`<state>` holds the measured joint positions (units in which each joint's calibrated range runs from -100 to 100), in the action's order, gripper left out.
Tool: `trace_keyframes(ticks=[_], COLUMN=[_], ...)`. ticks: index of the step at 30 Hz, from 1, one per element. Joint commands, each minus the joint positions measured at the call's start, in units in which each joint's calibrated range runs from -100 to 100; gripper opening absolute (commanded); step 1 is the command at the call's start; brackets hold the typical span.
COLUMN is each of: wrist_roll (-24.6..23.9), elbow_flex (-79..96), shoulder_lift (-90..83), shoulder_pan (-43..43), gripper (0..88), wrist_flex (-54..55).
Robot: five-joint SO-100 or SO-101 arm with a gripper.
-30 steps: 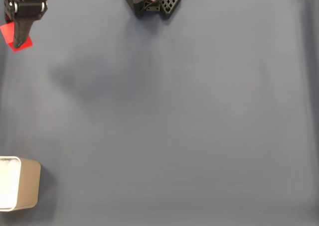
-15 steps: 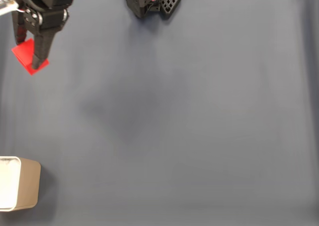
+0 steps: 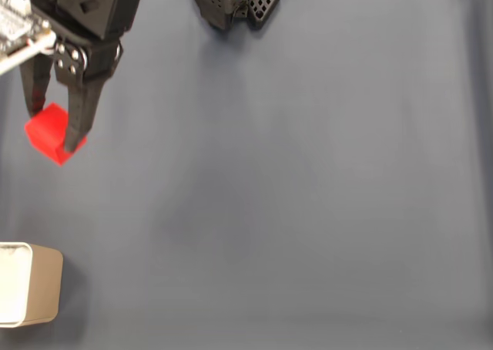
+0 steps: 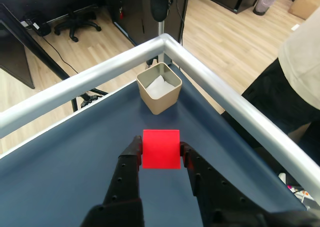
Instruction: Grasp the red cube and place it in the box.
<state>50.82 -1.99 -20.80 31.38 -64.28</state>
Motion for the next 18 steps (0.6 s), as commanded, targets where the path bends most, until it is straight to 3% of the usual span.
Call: trace_keyframes(ticks=[1,18], wrist_roll=[0.1,-1.4], elbow_flex=[-8.0,-29.5], shoulder_lift=[3.2,24.7], shoulder_pan=[-1.4,-1.0], gripper=[0.0,0.0], wrist_flex=[-0.3,0.2])
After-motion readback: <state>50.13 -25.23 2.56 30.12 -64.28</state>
